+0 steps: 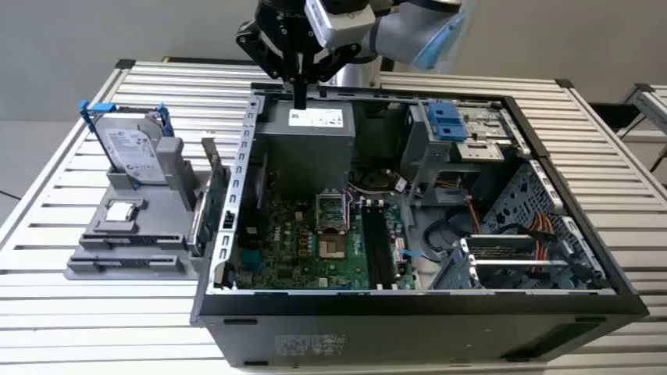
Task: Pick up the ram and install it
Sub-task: 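Reach for the ram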
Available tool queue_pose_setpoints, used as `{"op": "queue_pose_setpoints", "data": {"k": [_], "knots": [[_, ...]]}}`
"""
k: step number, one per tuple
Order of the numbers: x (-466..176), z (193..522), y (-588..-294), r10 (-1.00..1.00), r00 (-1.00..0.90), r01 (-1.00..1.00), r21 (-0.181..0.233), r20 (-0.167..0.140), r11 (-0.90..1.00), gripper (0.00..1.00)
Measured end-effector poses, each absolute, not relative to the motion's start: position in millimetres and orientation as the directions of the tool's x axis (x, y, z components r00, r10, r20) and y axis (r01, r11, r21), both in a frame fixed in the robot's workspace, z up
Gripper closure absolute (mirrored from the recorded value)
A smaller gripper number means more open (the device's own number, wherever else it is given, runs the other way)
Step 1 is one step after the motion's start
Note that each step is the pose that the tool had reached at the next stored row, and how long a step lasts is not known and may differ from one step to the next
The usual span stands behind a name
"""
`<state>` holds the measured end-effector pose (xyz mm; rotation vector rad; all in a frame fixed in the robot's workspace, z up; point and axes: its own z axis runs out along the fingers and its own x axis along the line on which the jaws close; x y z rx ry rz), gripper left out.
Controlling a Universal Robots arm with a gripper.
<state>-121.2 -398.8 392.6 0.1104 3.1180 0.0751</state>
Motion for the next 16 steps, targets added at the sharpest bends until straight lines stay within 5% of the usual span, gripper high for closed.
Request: {"op": "queue_pose_setpoints", "data": {"k": [16], "knots": [[-127.6, 392.6, -398.8, 0.061, -0.998, 0.060, 0.049, -0.018, 0.997, 1.00]]}}
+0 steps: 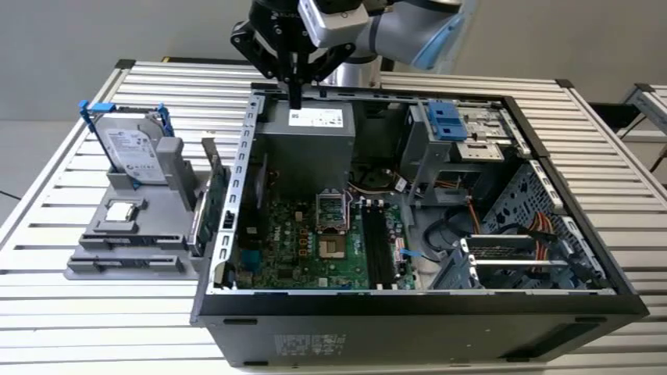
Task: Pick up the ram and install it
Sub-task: 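Reach for the ram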
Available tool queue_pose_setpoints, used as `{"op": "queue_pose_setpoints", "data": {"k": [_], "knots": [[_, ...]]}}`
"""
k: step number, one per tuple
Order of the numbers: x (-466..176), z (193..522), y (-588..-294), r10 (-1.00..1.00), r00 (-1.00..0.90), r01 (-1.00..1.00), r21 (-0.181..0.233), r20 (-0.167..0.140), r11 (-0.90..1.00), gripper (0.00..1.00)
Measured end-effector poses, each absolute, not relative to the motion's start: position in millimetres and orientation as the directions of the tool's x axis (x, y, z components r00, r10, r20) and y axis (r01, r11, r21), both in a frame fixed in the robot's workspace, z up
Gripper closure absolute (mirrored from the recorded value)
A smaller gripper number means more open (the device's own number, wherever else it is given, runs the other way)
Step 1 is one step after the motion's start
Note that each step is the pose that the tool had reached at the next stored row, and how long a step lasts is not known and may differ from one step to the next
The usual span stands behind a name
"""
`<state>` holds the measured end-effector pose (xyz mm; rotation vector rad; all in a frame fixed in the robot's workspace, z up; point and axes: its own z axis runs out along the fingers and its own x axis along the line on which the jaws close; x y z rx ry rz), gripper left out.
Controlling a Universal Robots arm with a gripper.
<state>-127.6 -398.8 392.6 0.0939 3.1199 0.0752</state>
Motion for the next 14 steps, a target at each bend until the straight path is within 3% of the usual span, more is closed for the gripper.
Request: {"op": "queue_pose_setpoints", "data": {"k": [14], "knots": [[-146, 393, -399, 0.034, -0.999, 0.033, 0.049, -0.018, 0.998, 1.00]]}}
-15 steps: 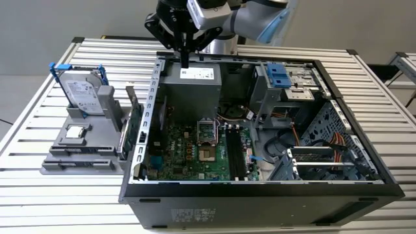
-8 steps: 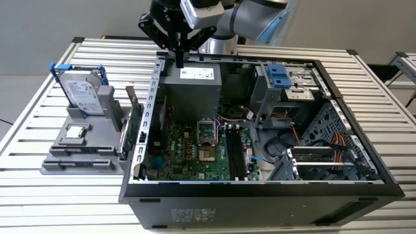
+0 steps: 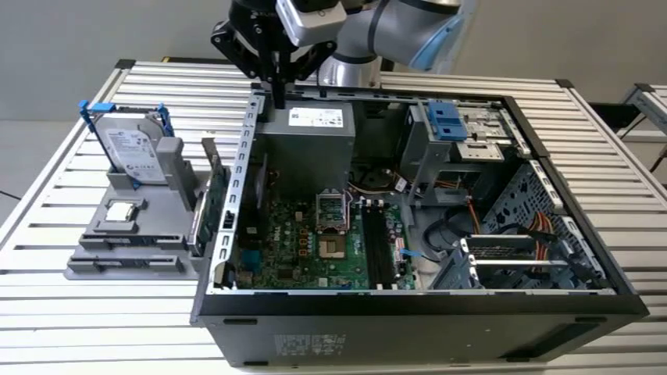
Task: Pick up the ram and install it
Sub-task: 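Reach for the ram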
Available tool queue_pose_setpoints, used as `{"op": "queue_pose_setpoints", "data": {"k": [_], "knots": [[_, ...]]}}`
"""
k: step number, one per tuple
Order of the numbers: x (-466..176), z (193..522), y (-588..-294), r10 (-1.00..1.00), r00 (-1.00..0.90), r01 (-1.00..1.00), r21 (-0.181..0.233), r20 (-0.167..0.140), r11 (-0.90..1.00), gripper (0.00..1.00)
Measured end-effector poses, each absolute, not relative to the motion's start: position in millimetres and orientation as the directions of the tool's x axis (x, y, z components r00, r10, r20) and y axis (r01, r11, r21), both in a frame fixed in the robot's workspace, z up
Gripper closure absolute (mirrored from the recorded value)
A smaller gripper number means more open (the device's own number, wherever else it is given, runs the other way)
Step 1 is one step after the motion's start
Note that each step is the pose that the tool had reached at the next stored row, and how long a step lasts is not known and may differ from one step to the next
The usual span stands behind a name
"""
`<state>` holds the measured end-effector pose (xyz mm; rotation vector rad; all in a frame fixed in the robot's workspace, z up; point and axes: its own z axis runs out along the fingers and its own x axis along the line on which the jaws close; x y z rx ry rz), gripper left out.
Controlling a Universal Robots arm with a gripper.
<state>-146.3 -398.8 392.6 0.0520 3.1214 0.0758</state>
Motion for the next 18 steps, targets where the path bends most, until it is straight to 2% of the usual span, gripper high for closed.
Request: {"op": "queue_pose_setpoints", "data": {"k": [18], "knots": [[-163, 393, -399, 0.019, -1.000, 0.019, 0.049, -0.018, 0.999, 1.00]]}}
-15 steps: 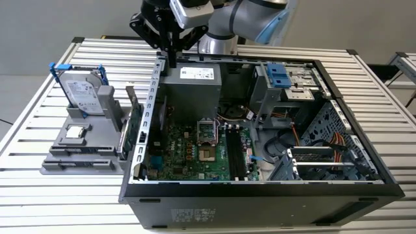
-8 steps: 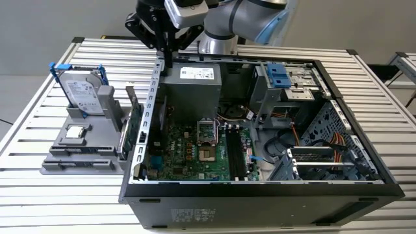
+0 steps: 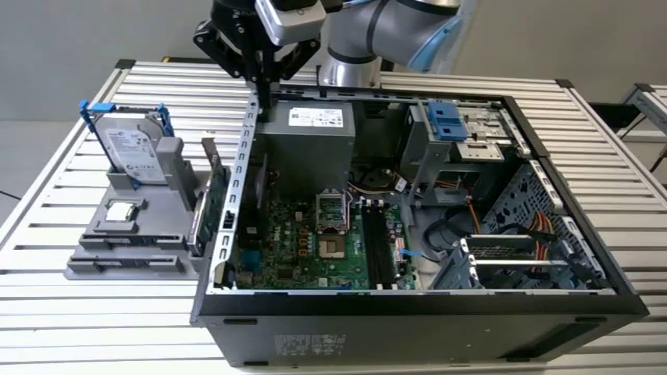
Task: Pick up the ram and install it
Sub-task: 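Reach for the ram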
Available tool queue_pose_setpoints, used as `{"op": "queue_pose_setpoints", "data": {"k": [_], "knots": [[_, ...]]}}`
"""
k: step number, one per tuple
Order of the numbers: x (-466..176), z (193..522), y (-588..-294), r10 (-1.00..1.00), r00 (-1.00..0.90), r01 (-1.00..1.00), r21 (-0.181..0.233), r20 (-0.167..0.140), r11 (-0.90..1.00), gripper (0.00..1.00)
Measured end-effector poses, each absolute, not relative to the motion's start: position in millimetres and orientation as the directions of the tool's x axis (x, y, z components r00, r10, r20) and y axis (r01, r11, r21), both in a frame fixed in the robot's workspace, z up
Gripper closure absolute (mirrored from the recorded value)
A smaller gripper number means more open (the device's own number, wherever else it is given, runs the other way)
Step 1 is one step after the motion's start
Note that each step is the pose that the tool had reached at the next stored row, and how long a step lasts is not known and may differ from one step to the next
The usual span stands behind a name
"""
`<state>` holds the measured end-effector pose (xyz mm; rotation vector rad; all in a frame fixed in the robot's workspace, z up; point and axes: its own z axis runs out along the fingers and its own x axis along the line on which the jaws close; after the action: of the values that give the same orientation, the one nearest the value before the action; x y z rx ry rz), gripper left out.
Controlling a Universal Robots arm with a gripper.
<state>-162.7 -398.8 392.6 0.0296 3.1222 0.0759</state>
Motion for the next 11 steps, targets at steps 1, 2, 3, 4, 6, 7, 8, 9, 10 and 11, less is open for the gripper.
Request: {"op": "queue_pose_setpoints", "data": {"k": [1, 2, 3, 4, 6, 7, 8, 9, 10, 11], "knots": [[-163.5, 392.6, -398.8, 0.018, -1.000, 0.017, 0.049, -0.018, 0.999, 1.00], [-164.3, 392.6, -398.8, 0.017, -1.000, 0.017, 0.049, -0.018, 0.999, 1.00], [-165.0, 392.6, -398.8, 0.017, -1.000, 0.016, 0.049, -0.018, 0.999, 1.00], [-165.7, 392.6, -398.8, 0.016, -1.000, 0.015, 0.049, -0.018, 0.999, 1.00], [-167.5, 392.6, -398.8, 0.014, -1.000, 0.013, 0.049, -0.018, 0.999, 1.00], [-168.4, 392.6, -398.8, 0.013, -1.000, 0.012, 0.049, -0.018, 0.999, 1.00], [-169.3, 392.6, -398.8, 0.012, -1.000, 0.011, 0.049, -0.018, 0.999, 1.00], [-170.2, 392.6, -398.8, 0.011, -1.000, 0.010, 0.049, -0.018, 0.999, 1.00], [-170.9, 392.6, -398.8, 0.010, -1.000, 0.010, 0.049, -0.018, 0.999, 1.00], [-171.6, 392.6, -398.8, 0.010, -1.000, 0.009, 0.049, -0.018, 0.999, 1.00]]}}
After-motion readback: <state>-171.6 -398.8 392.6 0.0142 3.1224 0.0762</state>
